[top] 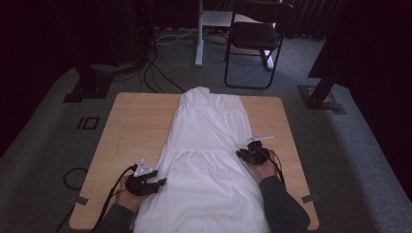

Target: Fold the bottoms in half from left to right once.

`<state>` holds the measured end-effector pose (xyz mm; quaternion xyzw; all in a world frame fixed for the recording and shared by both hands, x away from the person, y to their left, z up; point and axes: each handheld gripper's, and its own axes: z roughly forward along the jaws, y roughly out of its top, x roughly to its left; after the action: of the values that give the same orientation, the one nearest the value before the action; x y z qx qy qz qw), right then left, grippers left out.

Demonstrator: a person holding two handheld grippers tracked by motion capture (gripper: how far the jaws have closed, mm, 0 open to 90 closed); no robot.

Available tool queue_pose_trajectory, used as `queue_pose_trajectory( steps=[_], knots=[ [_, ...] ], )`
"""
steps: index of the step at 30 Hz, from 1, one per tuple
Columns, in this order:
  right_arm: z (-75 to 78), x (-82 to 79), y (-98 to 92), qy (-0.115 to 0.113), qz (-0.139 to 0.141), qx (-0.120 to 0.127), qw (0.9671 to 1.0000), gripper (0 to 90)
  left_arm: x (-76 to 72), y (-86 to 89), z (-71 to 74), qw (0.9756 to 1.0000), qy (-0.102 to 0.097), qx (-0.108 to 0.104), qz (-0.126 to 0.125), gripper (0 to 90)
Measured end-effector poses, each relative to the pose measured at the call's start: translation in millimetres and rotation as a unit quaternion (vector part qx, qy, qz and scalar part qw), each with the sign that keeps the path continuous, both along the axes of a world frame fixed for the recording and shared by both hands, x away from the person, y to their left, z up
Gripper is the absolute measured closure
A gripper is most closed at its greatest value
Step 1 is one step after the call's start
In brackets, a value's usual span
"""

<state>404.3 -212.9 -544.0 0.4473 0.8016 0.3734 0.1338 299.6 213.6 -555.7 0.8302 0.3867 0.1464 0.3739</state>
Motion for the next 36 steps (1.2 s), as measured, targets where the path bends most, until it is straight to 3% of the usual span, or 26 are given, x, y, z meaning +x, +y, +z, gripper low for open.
queue_pose_trajectory(
  steps=[1,2,3,5,6,7,10,12,14,15,16,19,21,22,23,26,29,30,31,32,33,34,35,36],
  knots=[
    [6.7,-3.8,-3.0,-0.02,-0.007,0.004,0.9998,85.9,-0.5,-0.1,0.2,1.0,0.001,0.002,-0.001,46.4],
    [6.7,-3.8,-3.0,-0.02,-0.007,0.004,0.9998,85.9,-0.5,-0.1,0.2,1.0,0.001,0.002,-0.001,45.9],
    [28.0,-14.4,-15.6,-0.068,-0.034,0.024,0.9968,87.1,-1.4,-0.7,-0.2,1.0,-0.002,0.006,-0.003,45.5],
    [41.8,-23.0,-27.1,-0.098,-0.059,0.028,0.9931,87.7,-1.5,-1.0,-0.2,1.0,-0.001,0.005,-0.004,45.4],
    [41.8,-23.0,-27.1,-0.098,-0.059,0.028,0.9931,87.7,-2.0,-1.7,-0.1,1.0,0.0,0.003,-0.006,45.4],
    [43.7,-27.9,-36.2,-0.111,-0.083,0.0,0.9903,87.8,-3.5,-3.6,-0.4,0.9999,-0.001,0.004,-0.01,45.4],
    [21.1,-22.3,-39.2,-0.08,-0.086,-0.022,0.9928,87.6,-5.0,-5.5,-0.4,0.9999,-0.004,0.01,-0.012,44.7],
    [2.4,-17.0,-39.8,-0.052,-0.087,-0.017,0.9947,87.2,-4.0,-4.0,1.6,0.9999,0.004,0.008,-0.009,44.7],
    [-8.8,-13.7,-39.5,-0.035,-0.091,-0.013,0.9951,87.0,-0.9,1.1,7.9,1.0,-0.007,-0.006,0.003,44.2],
    [-11.5,-12.6,-39.4,-0.031,-0.093,-0.009,0.9952,86.9,-0.9,1.1,7.9,1.0,-0.007,-0.006,0.003,44.3],
    [-11.9,-12.3,-39.2,-0.029,-0.093,-0.009,0.9953,86.8,4.8,5.3,16.4,0.9992,-0.022,-0.028,0.019,44.0],
    [-11.7,-11.0,-38.2,-0.022,-0.091,-0.014,0.9955,86.4,25.0,4.6,32.7,0.9975,-0.046,-0.034,0.041,42.7],
    [-12.3,-10.3,-37.6,-0.022,-0.091,-0.016,0.9955,86.3,44.2,-3.8,38.9,0.9972,-0.051,-0.032,0.045,42.3],
    [-12.3,-10.3,-37.6,-0.022,-0.091,-0.016,0.9955,86.3,44.2,-3.8,38.9,0.9972,-0.051,-0.032,0.045,42.3],
    [-12.6,-9.9,-38.4,-0.019,-0.092,-0.011,0.9955,86.3,64.5,-16.5,39.6,0.9976,-0.045,-0.024,0.047,42.3],
    [-13.2,-9.3,-40.4,-0.015,-0.093,0.0,0.9955,86.3,92.2,-36.8,30.0,0.9983,-0.03,-0.009,0.049,42.4],
    [-13.6,-9.1,-41.3,-0.015,-0.092,0.003,0.9957,86.3,96.7,-39.8,26.3,0.9982,-0.028,-0.008,0.052,42.6],
    [-14.2,-9.5,-42.0,-0.016,-0.092,0.006,0.9957,86.4,108.2,-42.6,7.1,0.9975,0.007,-0.016,0.068,44.3],
    [-14.5,-9.8,-42.3,-0.017,-0.091,0.007,0.9957,86.4,108.7,-42.1,4.3,0.9975,0.015,-0.021,0.065,44.9],
    [-15.0,-10.2,-42.5,-0.018,-0.09,0.008,0.9957,86.4,107.4,-41.9,4.7,0.998,0.015,-0.026,0.055,49.5],
    [-15.0,-10.2,-42.5,-0.018,-0.09,0.008,0.9957,86.4,107.4,-41.9,4.7,0.998,0.015,-0.026,0.055,61.0],
    [-15.5,-11.3,-42.7,-0.019,-0.091,0.01,0.9956,86.4,101.5,-46.8,8.5,0.9993,-0.003,0.001,0.036,70.6],
    [-15.5,-11.3,-42.7,-0.019,-0.091,0.01,0.9956,86.4,101.5,-46.8,8.5,0.9993,-0.003,0.001,0.036,77.1],
    [-15.5,-13.4,-41.8,-0.019,-0.093,0.011,0.9954,86.4,95.7,-50.7,9.0,0.9994,-0.012,0.024,0.023,81.9]
  ],
)
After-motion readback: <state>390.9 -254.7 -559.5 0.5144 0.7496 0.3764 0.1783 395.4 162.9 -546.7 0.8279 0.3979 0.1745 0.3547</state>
